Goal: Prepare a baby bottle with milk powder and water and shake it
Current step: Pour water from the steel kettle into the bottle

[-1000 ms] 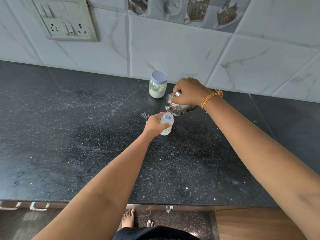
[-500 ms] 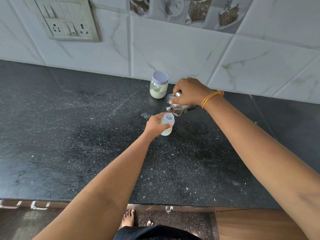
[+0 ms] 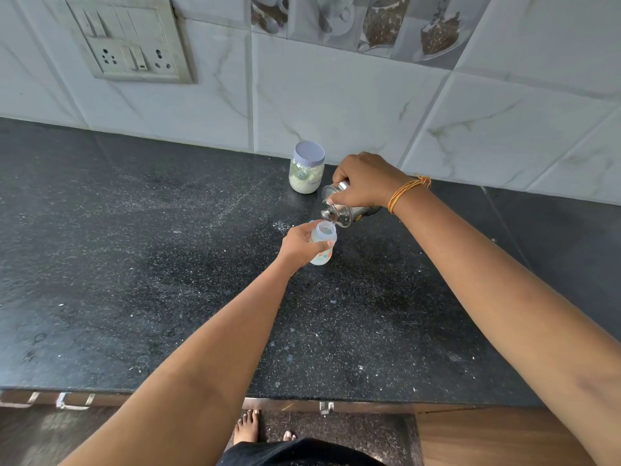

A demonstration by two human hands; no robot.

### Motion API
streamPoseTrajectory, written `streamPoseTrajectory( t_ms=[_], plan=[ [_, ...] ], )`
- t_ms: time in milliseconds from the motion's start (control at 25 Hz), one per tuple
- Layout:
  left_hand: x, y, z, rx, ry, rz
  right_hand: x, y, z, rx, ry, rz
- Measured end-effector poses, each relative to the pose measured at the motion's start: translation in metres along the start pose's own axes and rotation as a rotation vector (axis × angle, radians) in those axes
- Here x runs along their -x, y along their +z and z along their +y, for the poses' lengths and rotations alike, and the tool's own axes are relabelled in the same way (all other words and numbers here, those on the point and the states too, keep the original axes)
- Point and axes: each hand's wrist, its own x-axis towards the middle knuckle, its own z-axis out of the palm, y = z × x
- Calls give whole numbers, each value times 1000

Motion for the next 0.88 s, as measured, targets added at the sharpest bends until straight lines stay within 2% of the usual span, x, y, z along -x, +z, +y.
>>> streamPoseTrajectory(
  t_ms=[880],
  plan=[
    [1, -1, 1, 0, -1, -8, -6, 0, -2, 20, 7, 41]
  ],
)
